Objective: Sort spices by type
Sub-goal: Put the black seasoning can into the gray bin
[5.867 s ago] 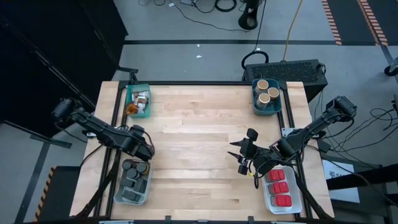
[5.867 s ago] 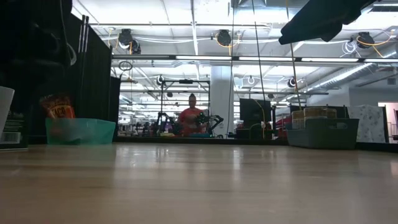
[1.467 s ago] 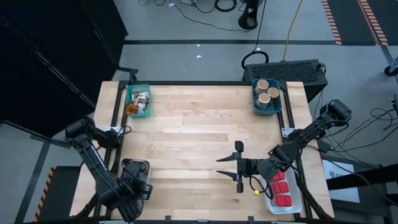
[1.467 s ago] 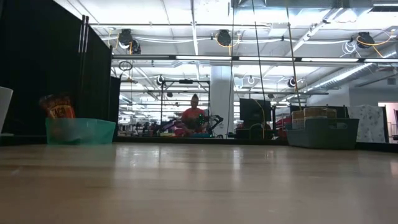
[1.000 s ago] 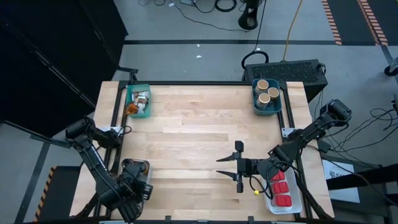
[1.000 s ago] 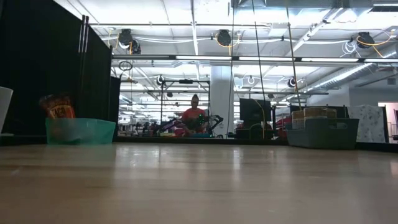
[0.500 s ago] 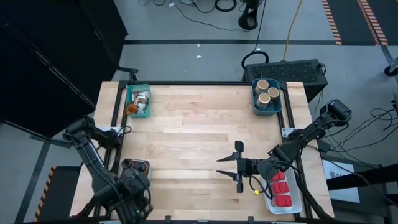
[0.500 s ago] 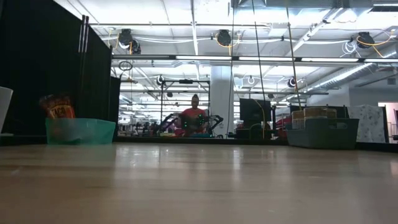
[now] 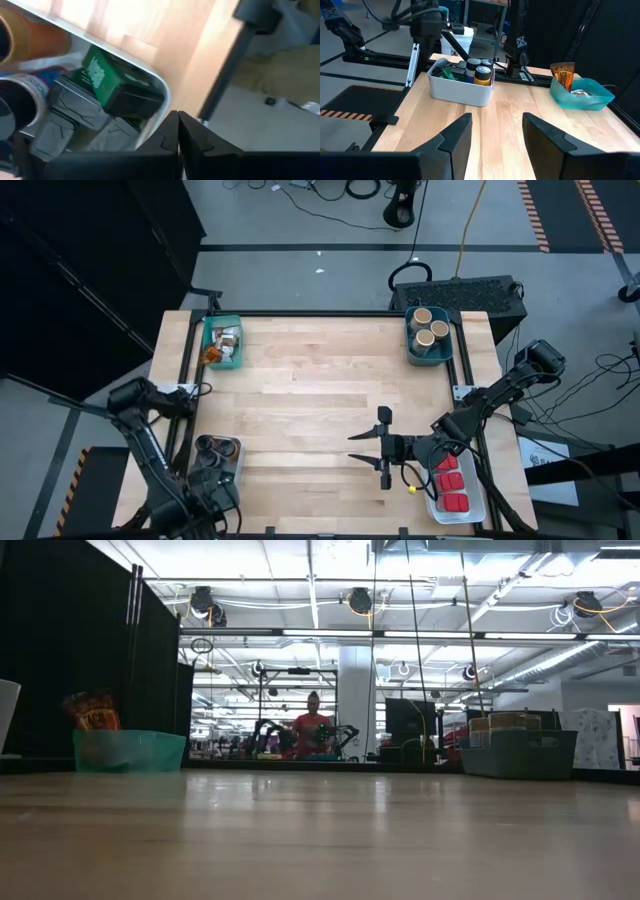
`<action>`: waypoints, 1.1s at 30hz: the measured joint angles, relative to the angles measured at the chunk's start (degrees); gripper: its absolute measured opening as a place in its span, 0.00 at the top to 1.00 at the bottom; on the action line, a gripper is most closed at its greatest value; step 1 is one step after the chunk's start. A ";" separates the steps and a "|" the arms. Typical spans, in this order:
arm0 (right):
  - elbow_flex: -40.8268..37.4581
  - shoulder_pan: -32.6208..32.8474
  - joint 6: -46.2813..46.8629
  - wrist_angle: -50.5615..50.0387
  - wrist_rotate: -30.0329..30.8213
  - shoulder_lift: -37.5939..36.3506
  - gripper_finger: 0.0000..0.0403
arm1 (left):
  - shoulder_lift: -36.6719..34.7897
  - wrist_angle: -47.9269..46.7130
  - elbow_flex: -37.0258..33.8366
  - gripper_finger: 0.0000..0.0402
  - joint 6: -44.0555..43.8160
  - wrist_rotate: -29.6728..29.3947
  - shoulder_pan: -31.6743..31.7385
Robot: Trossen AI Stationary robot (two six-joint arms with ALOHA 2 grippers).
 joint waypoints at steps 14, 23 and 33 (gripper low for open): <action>0.00 0.01 -0.04 0.00 0.00 0.00 0.60 | 4.49 -5.89 -0.02 0.99 0.21 -0.31 0.65; -0.02 0.00 -0.20 -0.05 0.00 0.00 0.60 | 4.62 -7.02 -1.43 0.99 0.27 -0.56 1.04; -0.02 -0.01 -0.20 -0.46 0.00 0.00 0.60 | 4.62 -10.24 -2.36 0.99 -0.09 -0.94 1.40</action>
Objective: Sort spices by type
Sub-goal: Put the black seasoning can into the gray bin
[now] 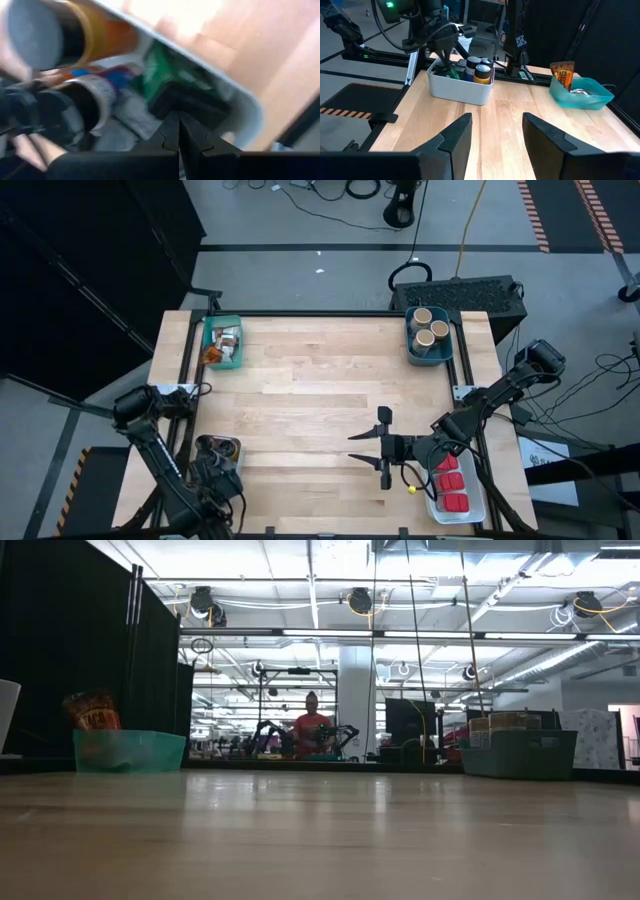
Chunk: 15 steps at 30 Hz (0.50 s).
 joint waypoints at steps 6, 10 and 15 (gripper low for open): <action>0.00 0.02 0.00 0.00 0.00 0.00 0.60 | 0.00 -4.73 -0.04 0.99 0.02 -1.37 1.03; 0.00 0.00 0.00 -0.08 0.00 0.00 0.60 | 0.00 -6.03 -0.04 0.99 0.94 -2.38 2.06; 0.00 0.02 0.00 -0.62 0.00 0.00 0.60 | -0.04 -6.11 -0.04 0.99 3.06 -3.04 2.79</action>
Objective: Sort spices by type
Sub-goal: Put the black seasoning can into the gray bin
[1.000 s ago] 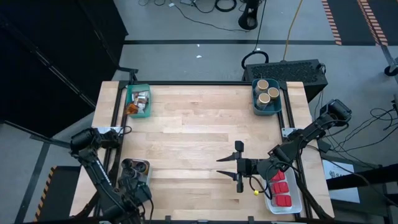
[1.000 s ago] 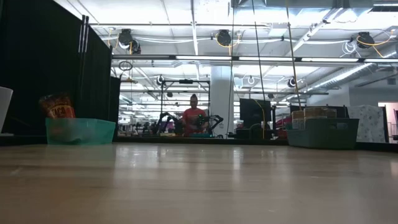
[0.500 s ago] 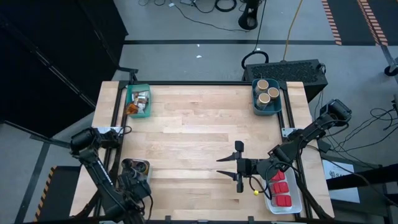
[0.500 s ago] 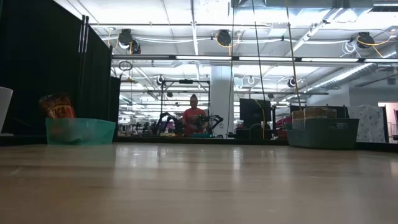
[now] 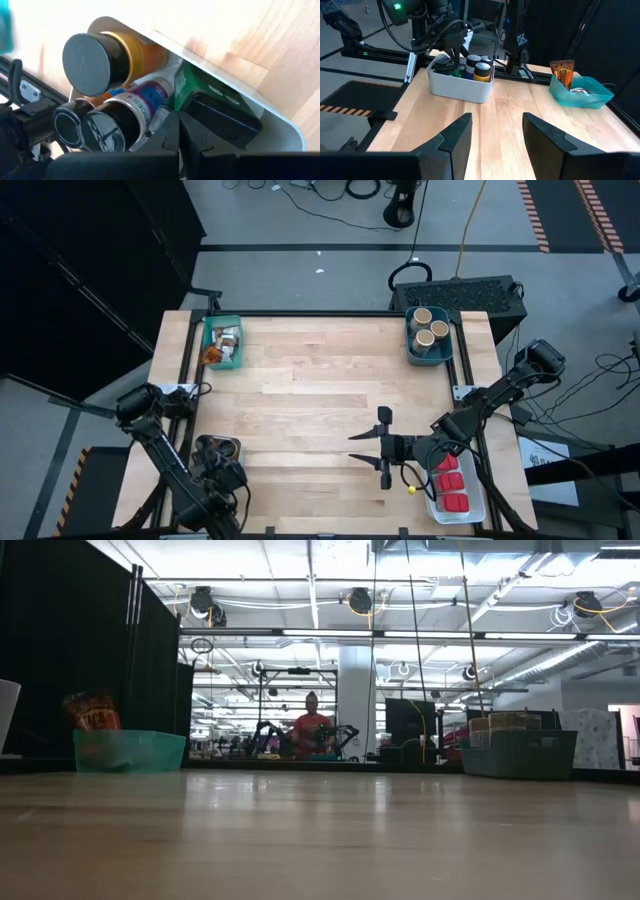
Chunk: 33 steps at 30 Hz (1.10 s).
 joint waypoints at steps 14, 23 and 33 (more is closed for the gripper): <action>0.00 -0.02 0.61 -1.04 0.33 0.00 0.60 | -0.87 -0.51 0.88 0.99 3.60 -1.59 2.35; 0.00 -0.09 0.61 -1.05 0.33 0.00 0.60 | -5.05 4.96 3.30 0.99 7.06 -1.42 -0.74; 0.00 -0.09 0.61 -1.46 0.28 0.00 0.60 | -2.64 6.89 0.65 0.99 6.39 -2.07 -2.51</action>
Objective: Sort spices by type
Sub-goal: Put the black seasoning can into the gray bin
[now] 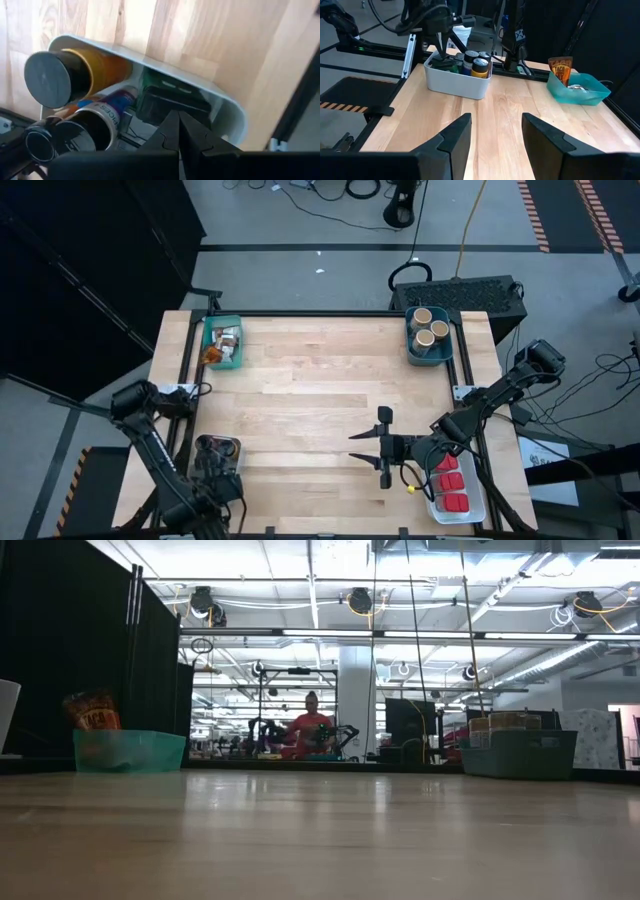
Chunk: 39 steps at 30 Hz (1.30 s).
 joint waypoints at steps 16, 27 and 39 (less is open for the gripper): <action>0.00 0.02 0.20 -0.74 0.07 0.00 0.60 | 0.23 -0.54 -2.22 0.99 -0.68 -0.48 0.63; 0.00 0.00 0.42 -1.36 0.11 0.00 0.60 | 0.19 -0.45 -4.54 0.99 -1.63 -1.57 1.08; 0.00 0.02 0.42 -1.36 0.15 0.00 0.60 | 0.17 -4.89 -5.79 0.99 -1.92 -2.88 3.06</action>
